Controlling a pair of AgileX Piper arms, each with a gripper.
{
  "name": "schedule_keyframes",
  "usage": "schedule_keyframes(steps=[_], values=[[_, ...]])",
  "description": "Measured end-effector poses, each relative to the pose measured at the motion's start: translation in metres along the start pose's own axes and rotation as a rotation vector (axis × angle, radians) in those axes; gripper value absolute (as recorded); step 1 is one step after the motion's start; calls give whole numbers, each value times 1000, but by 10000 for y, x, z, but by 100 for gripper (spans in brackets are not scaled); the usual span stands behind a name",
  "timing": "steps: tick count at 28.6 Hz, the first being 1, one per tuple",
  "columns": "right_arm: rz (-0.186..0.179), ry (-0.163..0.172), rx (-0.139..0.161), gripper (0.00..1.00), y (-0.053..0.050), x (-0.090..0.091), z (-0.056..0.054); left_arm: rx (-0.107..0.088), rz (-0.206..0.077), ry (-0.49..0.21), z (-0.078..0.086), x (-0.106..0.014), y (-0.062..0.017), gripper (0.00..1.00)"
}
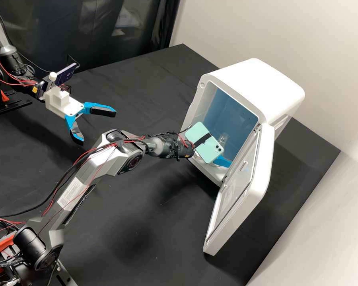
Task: Place the flask in the incubator
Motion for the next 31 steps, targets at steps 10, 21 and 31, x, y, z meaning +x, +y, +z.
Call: schedule_keyframes(steps=[10,21,31], values=[[-7,1,1,100,-5,1,-3,0,0,0,0,0,0,100],[-35,-11,10,100,4,18,38,0,0,0,0,0,0,100],[-51,-6,11,100,-21,13,59,0,0,0,0,0,0,100]])
